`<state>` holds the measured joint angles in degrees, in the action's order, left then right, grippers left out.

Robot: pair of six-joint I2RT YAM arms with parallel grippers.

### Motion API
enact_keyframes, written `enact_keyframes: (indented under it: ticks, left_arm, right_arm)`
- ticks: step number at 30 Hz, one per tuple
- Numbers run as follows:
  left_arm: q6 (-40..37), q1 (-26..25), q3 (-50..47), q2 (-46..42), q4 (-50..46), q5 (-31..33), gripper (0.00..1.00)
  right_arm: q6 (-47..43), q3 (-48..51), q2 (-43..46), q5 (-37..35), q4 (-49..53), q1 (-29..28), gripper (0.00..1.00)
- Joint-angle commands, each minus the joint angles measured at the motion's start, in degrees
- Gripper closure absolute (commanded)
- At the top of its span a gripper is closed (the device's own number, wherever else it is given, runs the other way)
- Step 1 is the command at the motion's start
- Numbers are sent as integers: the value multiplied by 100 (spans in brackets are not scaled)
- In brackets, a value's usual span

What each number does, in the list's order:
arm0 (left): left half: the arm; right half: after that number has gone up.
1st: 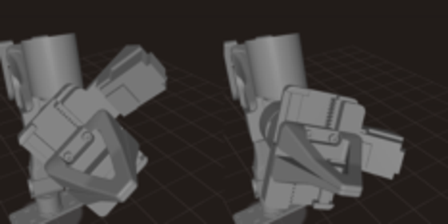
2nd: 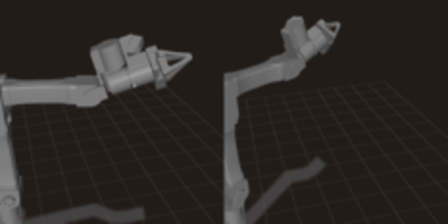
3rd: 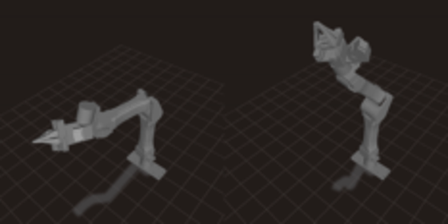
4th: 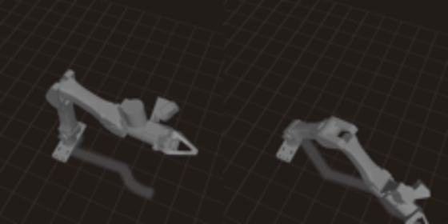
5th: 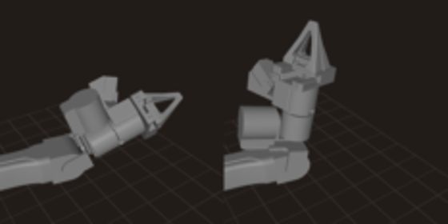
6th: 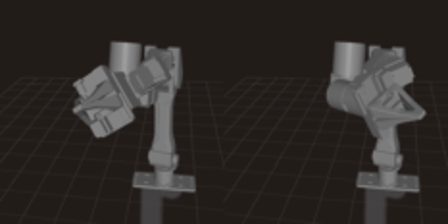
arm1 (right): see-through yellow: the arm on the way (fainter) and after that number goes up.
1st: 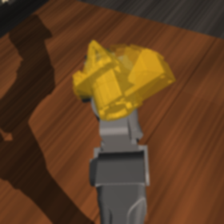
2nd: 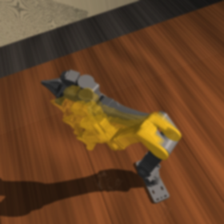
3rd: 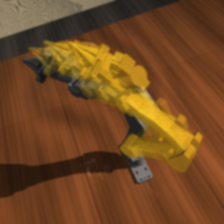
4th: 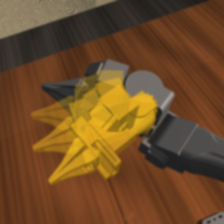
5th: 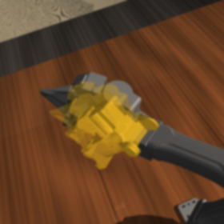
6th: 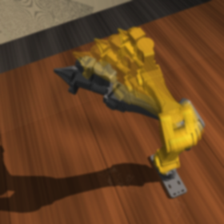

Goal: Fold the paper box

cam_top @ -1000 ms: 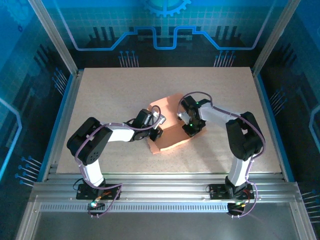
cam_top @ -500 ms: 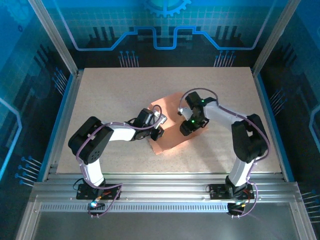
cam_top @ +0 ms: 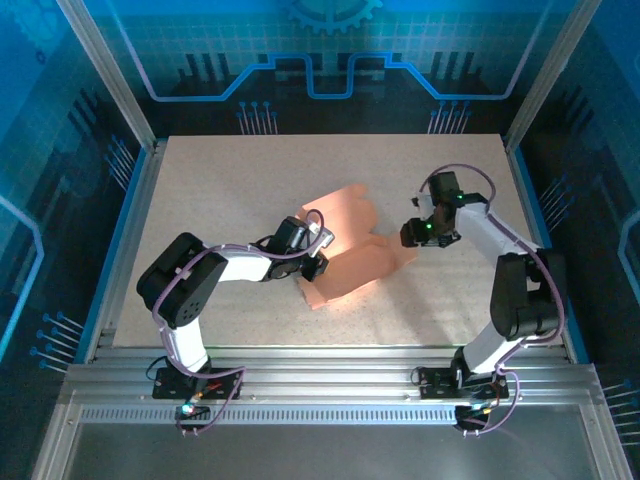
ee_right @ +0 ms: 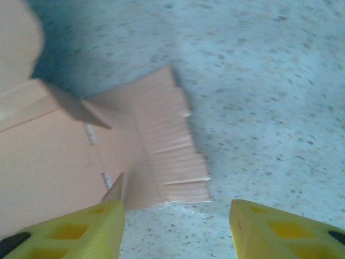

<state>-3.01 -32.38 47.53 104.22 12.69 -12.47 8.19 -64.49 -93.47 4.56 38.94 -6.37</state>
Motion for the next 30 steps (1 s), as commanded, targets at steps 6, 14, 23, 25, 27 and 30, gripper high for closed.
enact_keyframes:
  ticks: [6,14,23,25,27,30]
  left_arm:
    - [-68,-39,-24,239,-513,-87,96]
    - [-42,-31,9,237,-588,-120,96]
    - [-16,-31,82,240,-723,-99,96]
    - [-7,-38,111,247,-733,-101,96]
    - [8,-32,133,267,-752,-109,96]
    - [9,-32,169,283,-766,-107,96]
  right_arm:
    - [-262,-327,-1046,750,-72,190,49]
    - [-550,-594,-1349,1380,50,190,77]
    - [-672,-197,-520,1192,68,-148,95]
    - [-592,-163,-422,1183,54,-274,96]
    - [-495,-177,-377,1149,61,-418,97]
    - [-345,-204,-361,1109,105,-626,97]
